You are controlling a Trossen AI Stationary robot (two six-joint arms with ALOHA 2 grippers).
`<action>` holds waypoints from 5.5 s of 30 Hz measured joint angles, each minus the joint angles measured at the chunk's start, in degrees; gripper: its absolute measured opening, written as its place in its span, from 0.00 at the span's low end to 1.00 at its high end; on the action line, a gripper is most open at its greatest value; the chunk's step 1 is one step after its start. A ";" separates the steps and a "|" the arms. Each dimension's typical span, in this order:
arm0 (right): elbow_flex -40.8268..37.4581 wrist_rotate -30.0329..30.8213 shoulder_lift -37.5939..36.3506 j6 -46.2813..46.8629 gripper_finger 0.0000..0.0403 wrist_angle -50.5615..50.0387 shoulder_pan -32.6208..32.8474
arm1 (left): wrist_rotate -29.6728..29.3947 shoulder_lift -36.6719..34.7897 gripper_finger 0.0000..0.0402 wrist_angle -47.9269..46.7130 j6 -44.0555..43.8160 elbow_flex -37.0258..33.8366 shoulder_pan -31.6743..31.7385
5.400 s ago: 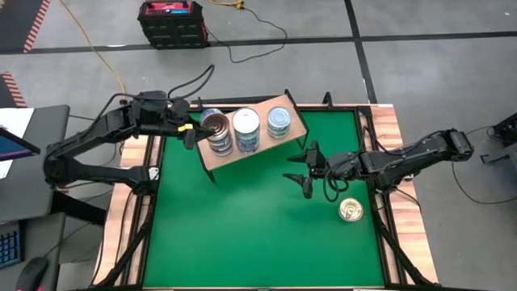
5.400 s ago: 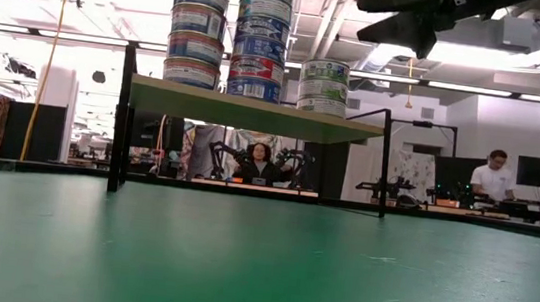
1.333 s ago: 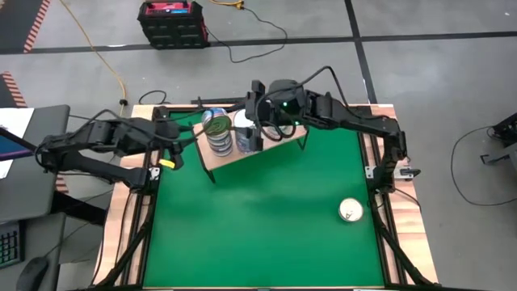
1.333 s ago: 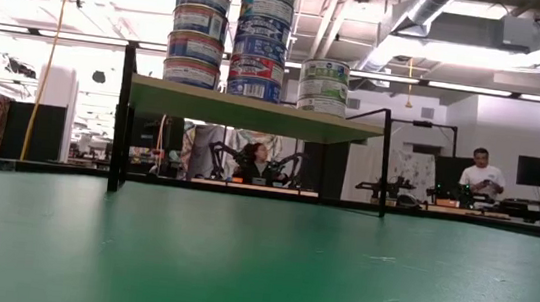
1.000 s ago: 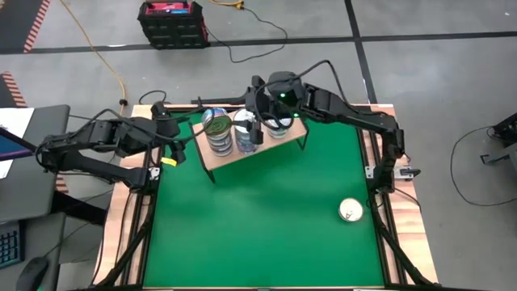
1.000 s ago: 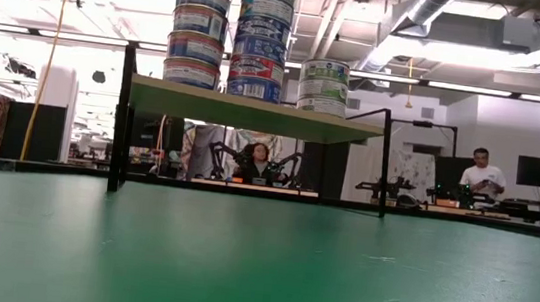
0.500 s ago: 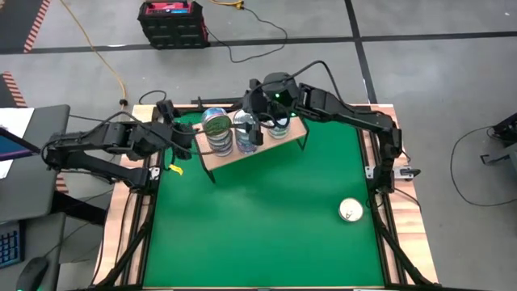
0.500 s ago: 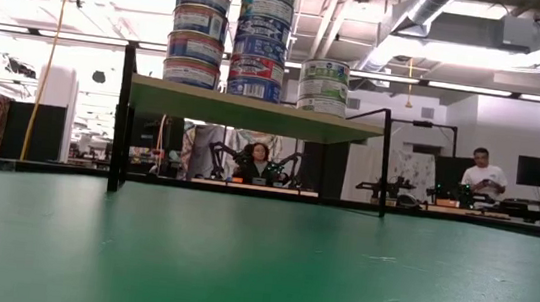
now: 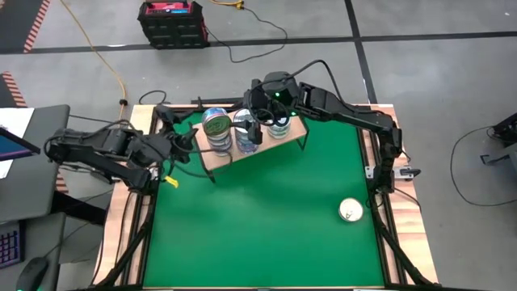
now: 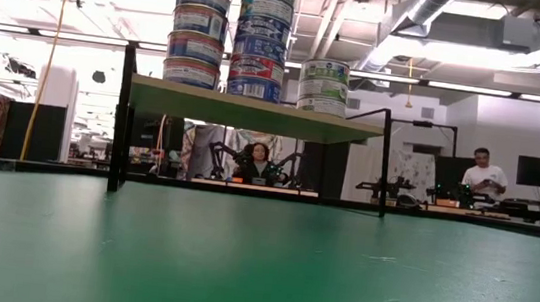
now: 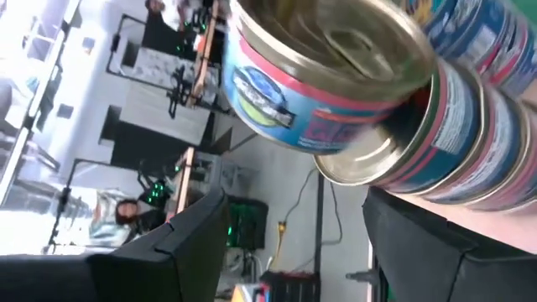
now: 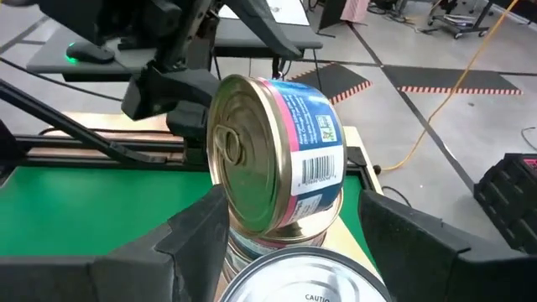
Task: Stack canned seafood by type on shelf
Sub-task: Stack the blue pink tuna can on top of the blue pink tuna can on the shelf
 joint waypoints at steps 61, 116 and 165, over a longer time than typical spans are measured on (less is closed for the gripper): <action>0.00 0.02 0.00 -1.43 0.72 1.44 1.36 | 44.80 0.52 0.73 4.13 -41.96 4.68 21.35; 6.36 -1.32 0.17 6.99 0.72 -1.68 0.64 | 81.03 -0.14 0.46 0.94 -58.03 8.41 46.70; 5.55 -1.40 0.96 11.86 0.72 -3.15 1.73 | 102.53 5.40 0.53 -5.64 -53.17 7.61 57.13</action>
